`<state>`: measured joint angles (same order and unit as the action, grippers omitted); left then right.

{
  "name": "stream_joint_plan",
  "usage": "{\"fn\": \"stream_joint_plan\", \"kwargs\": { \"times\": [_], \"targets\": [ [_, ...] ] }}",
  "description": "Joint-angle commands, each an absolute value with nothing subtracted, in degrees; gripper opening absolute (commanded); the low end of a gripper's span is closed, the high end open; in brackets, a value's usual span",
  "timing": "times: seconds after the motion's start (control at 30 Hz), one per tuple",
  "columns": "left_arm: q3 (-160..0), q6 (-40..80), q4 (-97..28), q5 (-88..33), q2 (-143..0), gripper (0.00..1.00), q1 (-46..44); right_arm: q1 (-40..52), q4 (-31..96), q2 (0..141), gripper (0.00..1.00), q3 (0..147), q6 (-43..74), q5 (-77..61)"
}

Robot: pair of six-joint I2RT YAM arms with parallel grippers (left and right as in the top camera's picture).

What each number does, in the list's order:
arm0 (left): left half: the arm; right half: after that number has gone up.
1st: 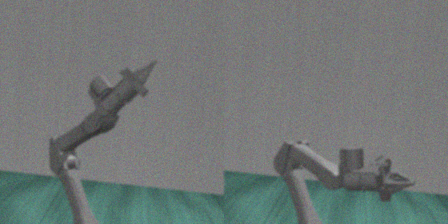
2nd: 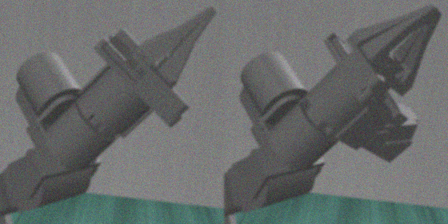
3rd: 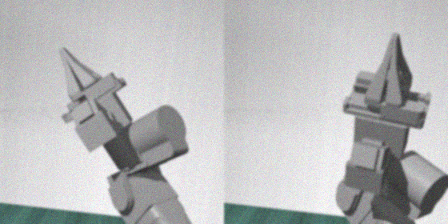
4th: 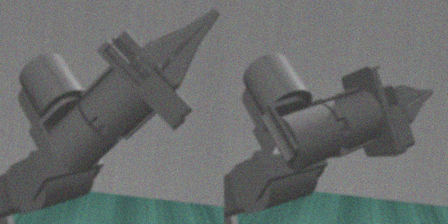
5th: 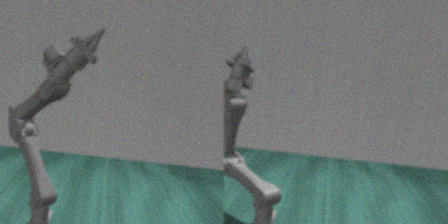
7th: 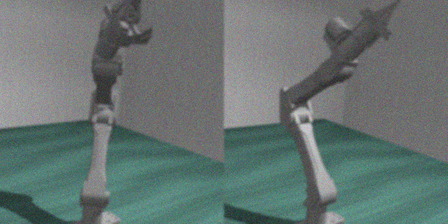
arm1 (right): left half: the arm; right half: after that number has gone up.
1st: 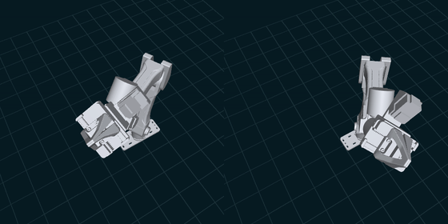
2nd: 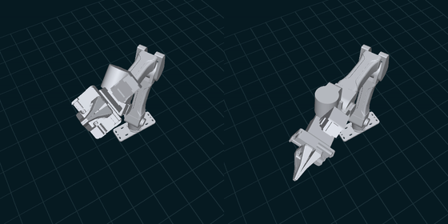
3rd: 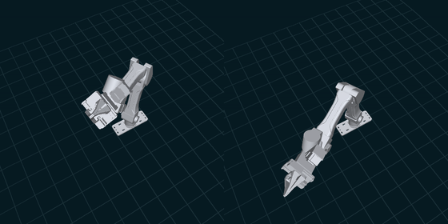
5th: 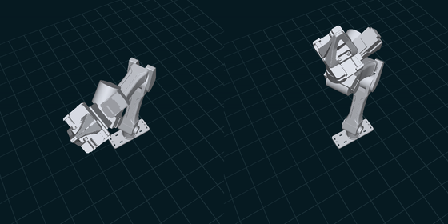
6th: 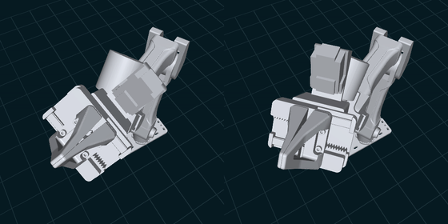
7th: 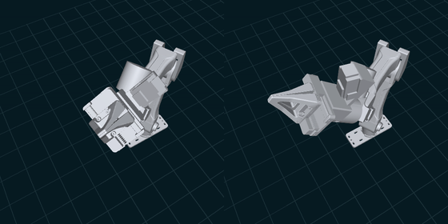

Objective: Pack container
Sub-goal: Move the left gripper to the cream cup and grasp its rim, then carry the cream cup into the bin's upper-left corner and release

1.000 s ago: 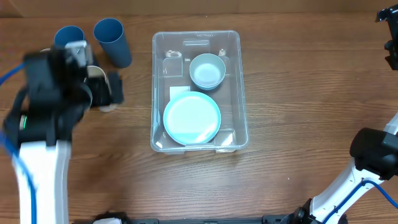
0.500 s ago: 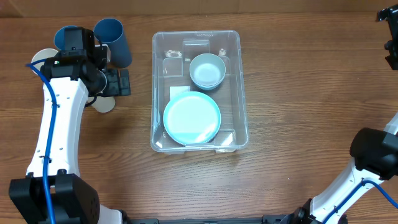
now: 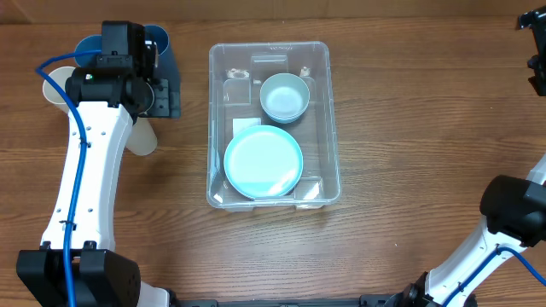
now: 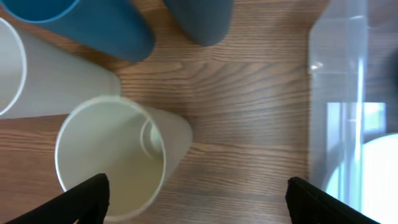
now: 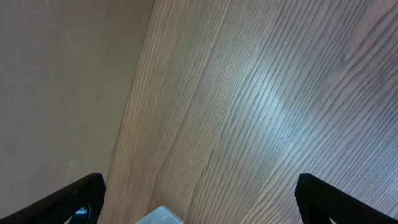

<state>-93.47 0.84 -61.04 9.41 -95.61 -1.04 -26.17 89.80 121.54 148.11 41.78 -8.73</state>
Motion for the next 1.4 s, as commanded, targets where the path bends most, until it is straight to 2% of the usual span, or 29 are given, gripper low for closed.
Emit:
{"fn": "stream_joint_plan", "kwargs": {
  "times": [0.0, 0.17, 0.23, 0.3, 0.33, 0.37, 0.53, 0.77, 0.9, 1.03, 1.17, 1.37],
  "targets": [
    [-94.8, -0.3, -60.6, 12.6, -98.1, 0.89, -0.5, -26.3, 89.7, 121.1, 1.00, 148.8, 42.0, -8.5],
    [-94.8, 0.0, -61.3, 12.6, -104.6, 0.88, -0.2, -26.3, 89.7, 121.1, 1.00, 148.8, 42.0, -8.5],
    [-94.8, 0.4, -61.7, 12.3, -106.5, 0.68, -0.2, -26.3, 89.7, 121.1, 1.00, 148.8, 42.0, -8.5],
    [-94.8, 0.4, -61.8, 12.1, -107.6, 0.39, 0.0, -26.3, 89.7, 121.1, 1.00, 148.8, 42.0, -8.5],
    [-94.8, 0.4, -61.8, 12.1, -107.9, 0.18, 0.1, -26.3, 89.7, 121.1, 1.00, 148.8, 42.0, -8.5],
    [-94.8, 0.4, -61.7, 12.1, -107.9, 0.04, 0.1, -26.3, 89.7, 121.1, 1.00, 148.8, 42.0, -8.5],
    [-95.6, 2.0, -63.2, 11.9, -107.6, 0.04, 0.0, -26.3, 89.7, 121.1, 1.00, 148.8, 42.0, -8.5],
    [-111.3, -1.5, -73.9, -4.4, -99.6, 0.04, -1.8, -26.3, 89.7, 121.1, 1.00, 148.8, 42.0, -8.5],
    [-119.2, -3.3, -75.6, -5.0, -91.0, 0.04, -8.2, -26.3, 89.7, 121.1, 1.00, 148.8, 42.0, -8.5],
    [-120.8, -4.2, -68.9, -4.6, -85.9, 0.04, -16.4, -26.3, 89.7, 121.1, 1.00, 148.8, 42.0, -8.5],
    [-120.8, -4.4, -64.1, -1.1, -90.1, 0.04, -22.5, -26.3, 89.7, 121.1, 1.00, 148.8, 42.0, -8.5],
    [-120.8, -4.5, -62.6, -1.1, -104.0, 0.04, -24.0, -26.3, 89.7, 121.1, 1.00, 148.8, 42.0, -8.5]
  ]
}}
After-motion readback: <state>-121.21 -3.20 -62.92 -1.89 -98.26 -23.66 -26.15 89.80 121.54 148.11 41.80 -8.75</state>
